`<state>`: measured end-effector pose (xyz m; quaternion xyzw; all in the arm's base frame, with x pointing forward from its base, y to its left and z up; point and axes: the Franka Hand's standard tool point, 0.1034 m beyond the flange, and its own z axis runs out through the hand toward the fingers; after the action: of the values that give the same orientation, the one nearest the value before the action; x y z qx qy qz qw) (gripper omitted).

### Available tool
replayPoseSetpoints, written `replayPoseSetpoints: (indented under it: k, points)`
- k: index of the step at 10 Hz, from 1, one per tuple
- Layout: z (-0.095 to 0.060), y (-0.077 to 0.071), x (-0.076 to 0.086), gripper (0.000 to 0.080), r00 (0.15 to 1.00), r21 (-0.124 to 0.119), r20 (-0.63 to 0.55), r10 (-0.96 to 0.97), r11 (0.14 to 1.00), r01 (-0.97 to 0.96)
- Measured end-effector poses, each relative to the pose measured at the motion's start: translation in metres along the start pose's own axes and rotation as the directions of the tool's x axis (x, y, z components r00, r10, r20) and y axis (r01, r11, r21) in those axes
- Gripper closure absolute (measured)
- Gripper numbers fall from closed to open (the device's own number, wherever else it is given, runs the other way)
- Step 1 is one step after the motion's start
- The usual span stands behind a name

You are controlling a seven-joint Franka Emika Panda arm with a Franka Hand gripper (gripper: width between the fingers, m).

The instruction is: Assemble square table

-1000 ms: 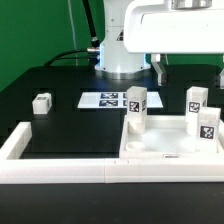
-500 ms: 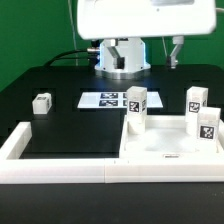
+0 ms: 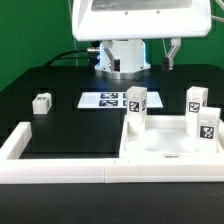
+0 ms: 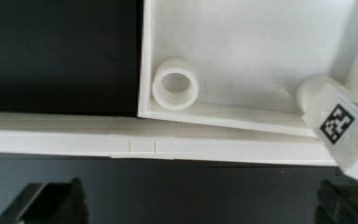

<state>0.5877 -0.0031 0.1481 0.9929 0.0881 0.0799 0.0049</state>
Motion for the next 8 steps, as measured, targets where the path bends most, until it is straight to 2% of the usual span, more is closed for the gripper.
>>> replayPoseSetpoints:
  k: [1, 2, 4, 5, 6, 7, 8]
  points:
    - [0.006, 0.017, -0.020, 0.0150, 0.994, -0.005, 0.011, -0.109, 0.994, 0.109]
    - [0.014, 0.042, -0.055, 0.0150, 0.976, -0.014, 0.022, -0.216, 0.976, 0.216]
    - [0.028, 0.095, -0.117, 0.0150, 0.962, -0.013, 0.047, -0.270, 0.963, 0.271]
    - [0.032, 0.119, -0.139, 0.0150, 0.964, -0.010, 0.061, -0.260, 0.965, 0.261]
    - [0.031, 0.120, -0.137, 0.0150, 0.972, -0.016, 0.069, -0.226, 0.974, 0.228]
    - [0.032, 0.115, -0.136, 0.0150, 0.966, -0.010, 0.082, -0.244, 0.969, 0.246]
    - [0.032, 0.116, -0.137, 0.0150, 0.967, -0.011, 0.082, -0.242, 0.970, 0.244]
